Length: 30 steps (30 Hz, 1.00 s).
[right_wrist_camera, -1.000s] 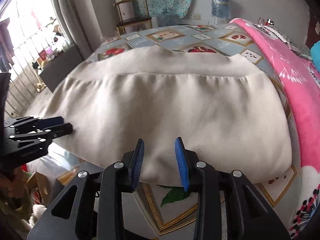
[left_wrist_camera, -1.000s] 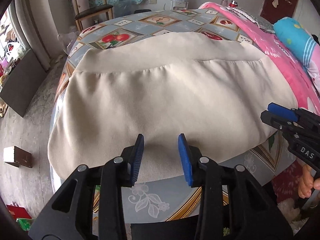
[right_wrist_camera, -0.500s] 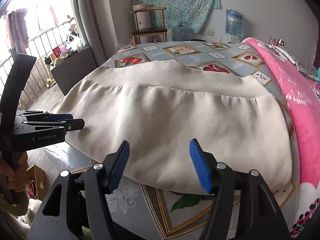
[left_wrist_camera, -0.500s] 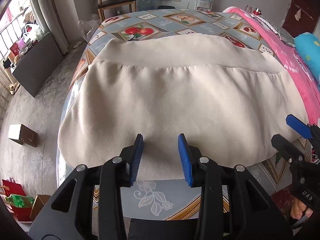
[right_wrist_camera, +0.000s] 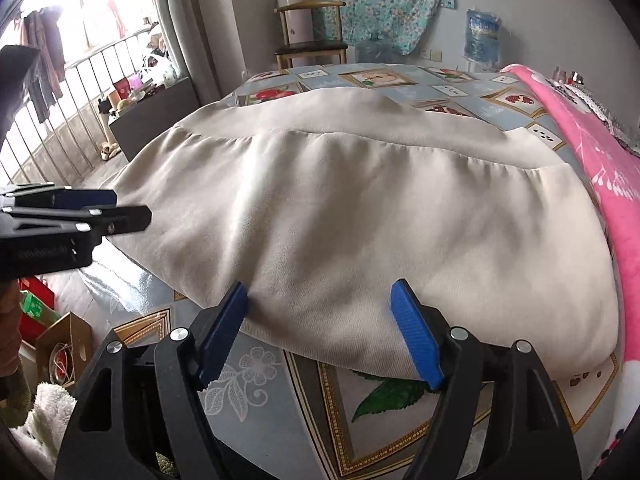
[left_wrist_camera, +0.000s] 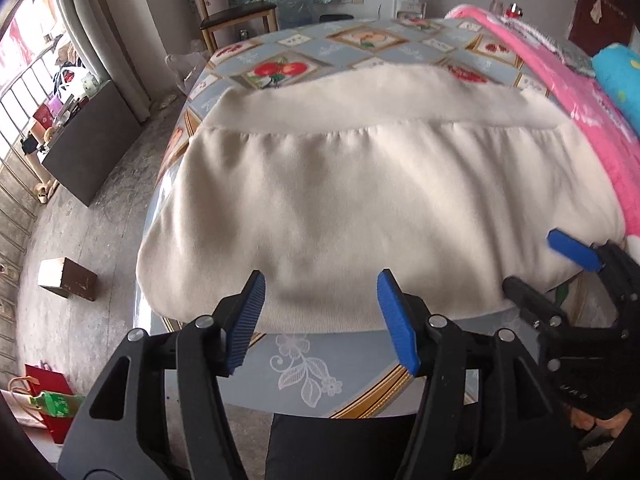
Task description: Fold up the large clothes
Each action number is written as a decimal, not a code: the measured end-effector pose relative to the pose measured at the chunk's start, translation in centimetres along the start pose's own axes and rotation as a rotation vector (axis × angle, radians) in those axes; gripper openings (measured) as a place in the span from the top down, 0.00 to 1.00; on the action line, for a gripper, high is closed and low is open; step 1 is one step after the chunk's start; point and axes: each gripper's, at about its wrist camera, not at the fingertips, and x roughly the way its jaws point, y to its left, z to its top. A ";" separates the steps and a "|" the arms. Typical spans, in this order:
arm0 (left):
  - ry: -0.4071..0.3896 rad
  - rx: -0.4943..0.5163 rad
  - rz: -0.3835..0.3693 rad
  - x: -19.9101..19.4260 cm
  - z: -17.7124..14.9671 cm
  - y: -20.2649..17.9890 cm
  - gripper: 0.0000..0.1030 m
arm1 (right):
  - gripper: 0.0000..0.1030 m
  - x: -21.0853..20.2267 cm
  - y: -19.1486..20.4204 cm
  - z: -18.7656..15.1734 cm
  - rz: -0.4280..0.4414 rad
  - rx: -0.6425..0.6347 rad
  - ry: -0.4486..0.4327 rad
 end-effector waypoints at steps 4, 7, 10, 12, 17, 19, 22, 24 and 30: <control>-0.014 -0.004 0.023 0.6 -0.4 -0.4 0.45 | 0.29 0.0 -0.2 -0.1 0.008 -0.002 -0.004; -0.009 -0.001 0.024 0.5 -0.4 -0.4 0.45 | 0.29 0.0 -0.2 0.0 0.009 -0.001 0.000; -0.016 -0.009 0.025 0.6 -0.5 -0.4 0.45 | 0.29 -0.6 -0.3 0.2 0.024 0.012 -0.009; -0.018 -0.010 0.022 0.6 -0.5 -0.3 0.45 | 0.29 -1.5 -0.4 0.3 0.048 0.025 -0.038; -0.014 -0.014 0.018 0.7 -0.3 -0.2 0.44 | 0.29 -0.7 0.7 0.0 0.032 -0.032 -0.025; -0.013 -0.016 0.017 0.7 -0.4 -0.2 0.44 | 0.28 0.1 1.3 -0.3 -0.005 -0.070 -0.020; -0.011 -0.018 0.017 0.7 -0.4 -0.2 0.44 | 0.27 0.2 1.9 -0.4 -0.028 -0.097 -0.019; -0.011 -0.019 0.017 0.7 -0.4 -0.2 0.44 | 0.26 0.3 1.9 -0.4 -0.028 -0.102 -0.020; -0.010 -0.022 0.018 0.7 -0.3 -0.2 0.44 | 0.26 0.3 1.8 -0.6 -0.029 -0.107 -0.022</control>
